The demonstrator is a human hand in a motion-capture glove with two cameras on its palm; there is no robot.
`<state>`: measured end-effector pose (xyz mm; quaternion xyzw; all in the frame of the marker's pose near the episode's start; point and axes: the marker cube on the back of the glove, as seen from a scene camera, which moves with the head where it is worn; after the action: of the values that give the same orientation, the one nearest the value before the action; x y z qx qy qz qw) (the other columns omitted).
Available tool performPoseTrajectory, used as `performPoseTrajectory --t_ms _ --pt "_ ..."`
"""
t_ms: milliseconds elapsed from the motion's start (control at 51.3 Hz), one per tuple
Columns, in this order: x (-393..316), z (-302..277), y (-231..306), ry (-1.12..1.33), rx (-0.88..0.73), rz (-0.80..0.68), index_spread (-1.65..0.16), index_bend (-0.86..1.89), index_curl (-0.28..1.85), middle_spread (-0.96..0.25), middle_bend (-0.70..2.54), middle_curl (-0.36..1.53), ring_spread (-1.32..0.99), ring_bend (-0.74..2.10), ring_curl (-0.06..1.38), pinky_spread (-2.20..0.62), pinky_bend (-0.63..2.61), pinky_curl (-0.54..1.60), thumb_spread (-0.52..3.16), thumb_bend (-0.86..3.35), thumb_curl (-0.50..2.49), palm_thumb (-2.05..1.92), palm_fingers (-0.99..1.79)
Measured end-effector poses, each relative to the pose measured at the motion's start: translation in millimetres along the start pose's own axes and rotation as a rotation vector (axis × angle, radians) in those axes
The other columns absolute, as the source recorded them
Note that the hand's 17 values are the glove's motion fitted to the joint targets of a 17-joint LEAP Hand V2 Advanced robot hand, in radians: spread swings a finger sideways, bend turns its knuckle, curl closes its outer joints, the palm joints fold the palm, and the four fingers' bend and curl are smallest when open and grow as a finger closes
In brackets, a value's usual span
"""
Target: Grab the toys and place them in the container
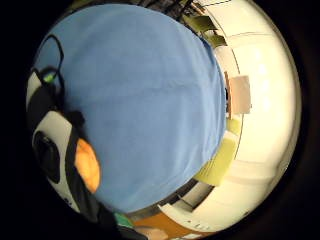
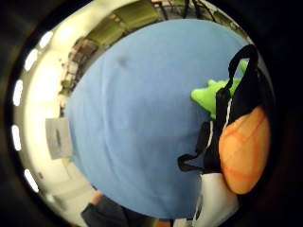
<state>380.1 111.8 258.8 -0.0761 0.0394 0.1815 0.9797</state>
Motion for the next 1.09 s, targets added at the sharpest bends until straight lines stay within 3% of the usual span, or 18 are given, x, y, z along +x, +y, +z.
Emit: performPoseTrajectory --t_ms 39,234,331,565,877,1014,1091 --pt "0 0 -2 -0.013 -0.017 0.005 -0.37 0.43 0.67 -0.36 0.46 0.4 -0.43 0.95 0.42 -0.42 0.85 0.3 1.11 0.15 0.48 0.58 1.18" --pt "-7 -22 -10 -0.092 -0.081 0.009 -0.36 0.41 0.76 -0.42 0.64 0.5 -0.43 1.05 0.47 -0.46 0.85 0.33 0.9 0.17 0.61 0.68 1.21" --pt "-24 -62 -12 -0.097 -0.085 -0.021 -0.36 0.42 0.82 -0.43 0.69 0.53 -0.43 1.08 0.48 -0.47 0.87 0.35 0.83 0.16 0.66 0.69 1.19" --pt "-108 -192 -11 -0.094 0.098 -0.117 -0.37 0.43 0.96 -0.45 0.73 0.6 -0.42 1.13 0.5 -0.47 0.9 0.39 0.72 0.14 0.76 0.7 1.13" --pt "-278 -319 14 -0.129 0.26 -0.364 -0.39 0.39 1.11 -0.47 0.71 0.66 -0.43 1.13 0.51 -0.48 0.92 0.41 0.67 0.12 0.88 0.68 1.09" --pt "-384 -347 47 -0.198 0.272 -0.651 -0.39 0.36 1.16 -0.48 0.69 0.68 -0.43 1.13 0.51 -0.47 0.92 0.41 0.66 0.11 0.92 0.68 1.09" --pt "-431 -352 49 -0.142 0.278 -0.588 -0.39 0.35 1.19 -0.48 0.69 0.7 -0.43 1.13 0.51 -0.47 0.91 0.41 0.66 0.11 0.94 0.68 1.09"
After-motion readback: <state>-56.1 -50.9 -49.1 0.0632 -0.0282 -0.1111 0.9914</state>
